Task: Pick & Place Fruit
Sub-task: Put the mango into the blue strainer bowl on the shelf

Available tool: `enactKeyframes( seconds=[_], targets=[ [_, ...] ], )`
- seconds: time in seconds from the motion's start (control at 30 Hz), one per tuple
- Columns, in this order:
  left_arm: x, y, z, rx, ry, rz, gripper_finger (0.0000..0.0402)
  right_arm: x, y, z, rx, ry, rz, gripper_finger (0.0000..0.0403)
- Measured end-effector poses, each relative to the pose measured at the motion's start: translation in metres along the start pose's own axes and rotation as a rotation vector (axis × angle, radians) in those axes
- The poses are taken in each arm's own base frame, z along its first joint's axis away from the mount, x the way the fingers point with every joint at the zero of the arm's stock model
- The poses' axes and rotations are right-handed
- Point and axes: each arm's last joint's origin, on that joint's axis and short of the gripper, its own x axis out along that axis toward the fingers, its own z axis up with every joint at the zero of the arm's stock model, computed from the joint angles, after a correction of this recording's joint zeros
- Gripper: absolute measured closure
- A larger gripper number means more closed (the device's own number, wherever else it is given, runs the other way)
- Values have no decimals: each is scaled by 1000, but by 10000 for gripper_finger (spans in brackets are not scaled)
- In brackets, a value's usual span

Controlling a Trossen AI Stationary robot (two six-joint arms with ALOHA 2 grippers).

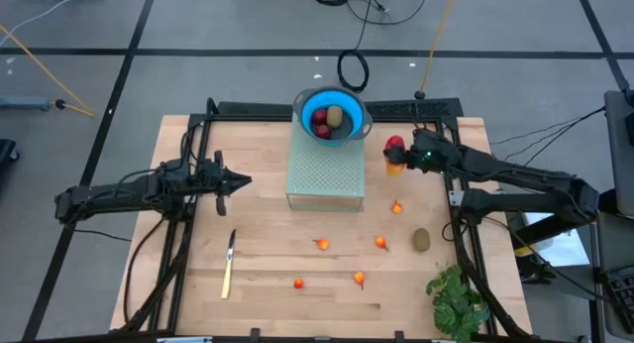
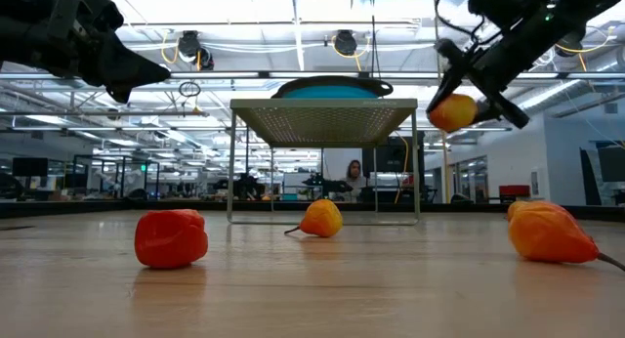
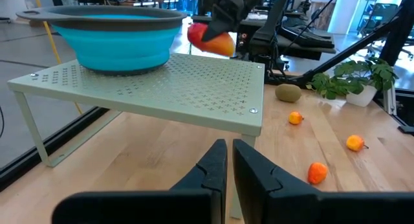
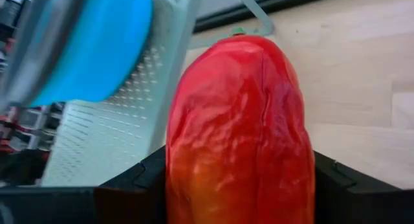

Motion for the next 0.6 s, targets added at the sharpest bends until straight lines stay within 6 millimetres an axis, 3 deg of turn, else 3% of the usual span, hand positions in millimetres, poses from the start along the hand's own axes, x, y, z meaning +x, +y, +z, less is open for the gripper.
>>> enactKeyframes(
  seconds=[0.33,0.6],
  targets=[
    [0,0,0,-1,0,0,376,-25,7,9,20,-90,153,187],
    [0,0,0,-3,0,-1,376,-32,17,16,21,-162,266,187]
  ],
)
